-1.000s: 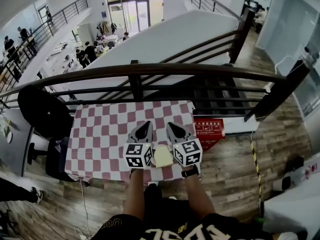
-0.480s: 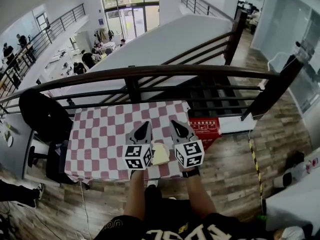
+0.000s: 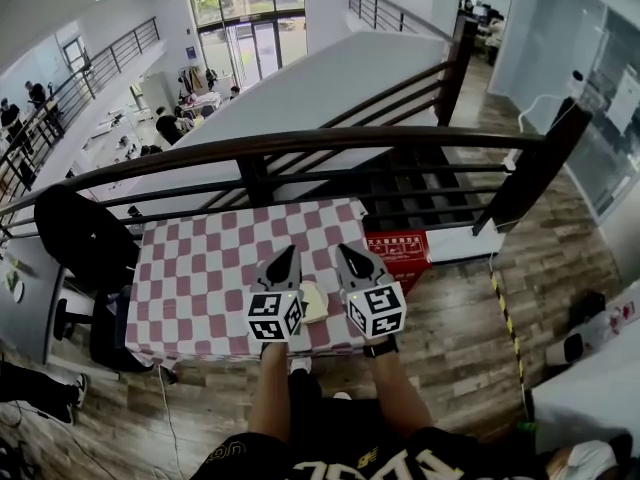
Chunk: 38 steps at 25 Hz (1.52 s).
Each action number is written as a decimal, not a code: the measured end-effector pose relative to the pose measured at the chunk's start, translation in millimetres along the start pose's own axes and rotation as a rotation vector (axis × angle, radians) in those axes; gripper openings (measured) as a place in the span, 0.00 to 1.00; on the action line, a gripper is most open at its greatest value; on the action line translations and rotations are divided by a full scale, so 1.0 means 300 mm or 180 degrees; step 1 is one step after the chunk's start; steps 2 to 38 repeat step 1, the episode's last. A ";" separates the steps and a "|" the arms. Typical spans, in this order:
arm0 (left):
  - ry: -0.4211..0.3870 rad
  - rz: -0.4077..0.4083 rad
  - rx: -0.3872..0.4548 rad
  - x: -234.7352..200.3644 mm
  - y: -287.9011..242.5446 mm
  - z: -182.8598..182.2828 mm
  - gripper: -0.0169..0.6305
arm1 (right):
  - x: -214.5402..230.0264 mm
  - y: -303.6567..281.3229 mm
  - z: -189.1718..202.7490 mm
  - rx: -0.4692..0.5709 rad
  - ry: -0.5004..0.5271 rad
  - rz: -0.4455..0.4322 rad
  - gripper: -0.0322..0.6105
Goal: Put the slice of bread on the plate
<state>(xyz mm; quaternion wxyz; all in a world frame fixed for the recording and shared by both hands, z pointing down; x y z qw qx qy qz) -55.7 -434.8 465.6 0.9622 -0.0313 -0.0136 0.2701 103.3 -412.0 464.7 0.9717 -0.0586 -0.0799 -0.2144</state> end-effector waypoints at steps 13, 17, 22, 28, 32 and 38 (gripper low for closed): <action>0.0003 -0.0001 -0.0001 0.011 0.005 0.002 0.05 | 0.003 0.013 0.001 0.0000 -0.0001 0.0001 0.07; 0.0003 -0.0001 -0.0001 0.011 0.005 0.002 0.05 | 0.003 0.013 0.001 0.0000 -0.0001 0.0001 0.07; 0.0003 -0.0001 -0.0001 0.011 0.005 0.002 0.05 | 0.003 0.013 0.001 0.0000 -0.0001 0.0001 0.07; 0.0003 -0.0001 -0.0001 0.011 0.005 0.002 0.05 | 0.003 0.013 0.001 0.0000 -0.0001 0.0001 0.07; 0.0003 -0.0001 -0.0001 0.011 0.005 0.002 0.05 | 0.003 0.013 0.001 0.0000 -0.0001 0.0001 0.07; 0.0003 -0.0001 -0.0001 0.011 0.005 0.002 0.05 | 0.003 0.013 0.001 0.0000 -0.0001 0.0001 0.07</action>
Point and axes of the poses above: the fingertips, and each gripper's own axes: y backward along the fingers, x to its right, z out of its underside, the point moved 7 cm from there along y, backward along the fingers, and after that the axes turned 9 degrees about -y, right-handed, at the moved point
